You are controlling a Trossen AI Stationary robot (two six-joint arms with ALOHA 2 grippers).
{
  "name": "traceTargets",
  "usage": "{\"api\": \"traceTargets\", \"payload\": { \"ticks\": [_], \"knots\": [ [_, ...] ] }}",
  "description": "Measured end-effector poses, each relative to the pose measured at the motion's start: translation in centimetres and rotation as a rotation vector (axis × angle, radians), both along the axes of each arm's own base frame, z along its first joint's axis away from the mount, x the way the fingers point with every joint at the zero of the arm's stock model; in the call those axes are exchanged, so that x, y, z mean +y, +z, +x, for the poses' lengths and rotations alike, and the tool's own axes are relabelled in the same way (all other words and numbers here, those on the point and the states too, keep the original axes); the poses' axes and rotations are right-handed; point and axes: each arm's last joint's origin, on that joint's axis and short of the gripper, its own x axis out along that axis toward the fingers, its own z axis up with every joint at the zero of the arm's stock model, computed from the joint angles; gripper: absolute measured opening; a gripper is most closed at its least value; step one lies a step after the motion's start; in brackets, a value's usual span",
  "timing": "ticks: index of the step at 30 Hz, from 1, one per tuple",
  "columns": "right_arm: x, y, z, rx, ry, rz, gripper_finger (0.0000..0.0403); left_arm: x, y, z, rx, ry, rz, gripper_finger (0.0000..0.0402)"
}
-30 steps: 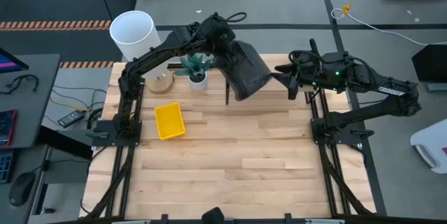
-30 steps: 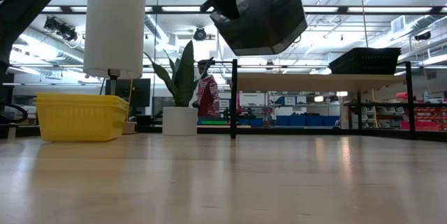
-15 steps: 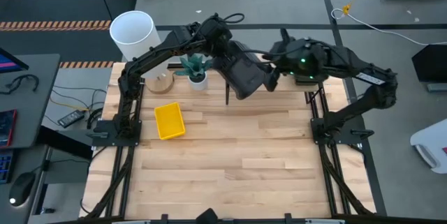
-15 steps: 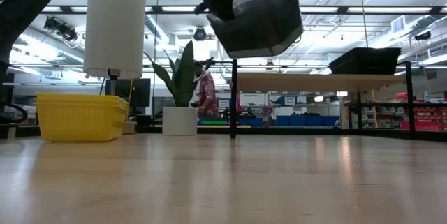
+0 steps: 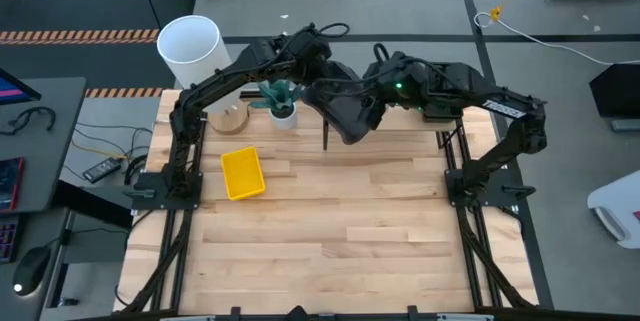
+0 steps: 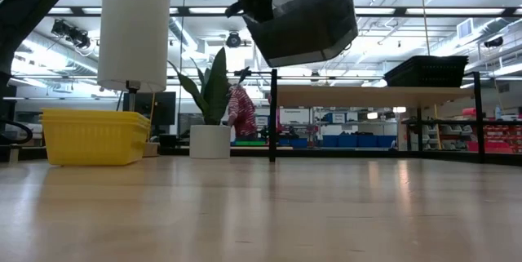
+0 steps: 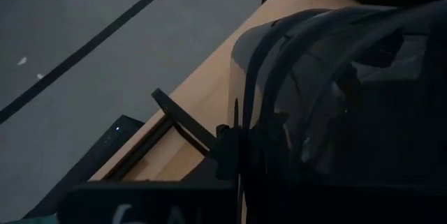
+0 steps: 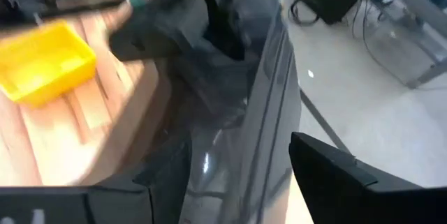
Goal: Stack baskets on shelf by color
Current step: Put the stacked gray bins on the shelf
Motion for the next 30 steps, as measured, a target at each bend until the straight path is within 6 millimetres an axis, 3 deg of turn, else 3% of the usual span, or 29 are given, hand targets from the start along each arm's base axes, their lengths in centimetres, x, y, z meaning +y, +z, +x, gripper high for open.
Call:
{"api": "traceTargets", "payload": {
  "ticks": [10, 17, 24, 27, 30],
  "knots": [
    [-0.9, -2.0, 1.6, 0.097, -0.029, 0.032, 0.0219, -1.0, 0.0, 0.4, 0.006, -0.032, 0.008, 0.0015],
    [-1.0, -2.6, 1.7, 0.132, -0.061, 0.042, 0.0146, -1.0, -0.1, 0.3, 0.021, -0.043, 0.012, 0.0015],
    [-1.1, -2.6, 1.5, 0.126, -0.115, 0.035, 0.0025, -1.2, 0.0, 0.4, 0.019, -0.046, 0.006, 0.0015],
    [-1.1, -2.5, 1.5, 0.113, -0.129, 0.045, 0.0019, -1.2, 0.0, 0.4, 0.017, -0.048, 0.009, 0.0026],
    [-1.0, -2.6, 1.6, 0.098, -0.11, 0.081, 0.0023, -1.3, 0.3, 0.8, -0.026, -0.054, 0.03, 0.0068]
  ]
}}
